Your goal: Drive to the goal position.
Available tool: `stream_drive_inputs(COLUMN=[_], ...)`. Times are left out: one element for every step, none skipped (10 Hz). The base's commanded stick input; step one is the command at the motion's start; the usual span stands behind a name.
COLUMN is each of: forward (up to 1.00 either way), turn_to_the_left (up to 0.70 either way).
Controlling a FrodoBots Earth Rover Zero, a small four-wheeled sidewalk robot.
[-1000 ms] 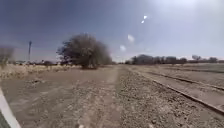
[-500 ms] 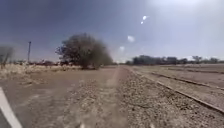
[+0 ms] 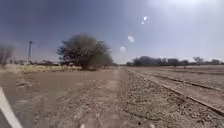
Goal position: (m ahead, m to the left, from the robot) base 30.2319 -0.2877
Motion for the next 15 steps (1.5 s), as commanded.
stream_drive_inputs(forward=[0.7,0.7,0.7,0.7,0.7,0.7,0.7,0.7,0.7,0.7,0.7,0.7,0.7,0.7,0.7], turn_to_the_left=[0.0,0.0,0.0,0.0,0.0,0.0,0.0,0.0,0.0,0.0,0.0,0.0,0.0,0.0,0.0])
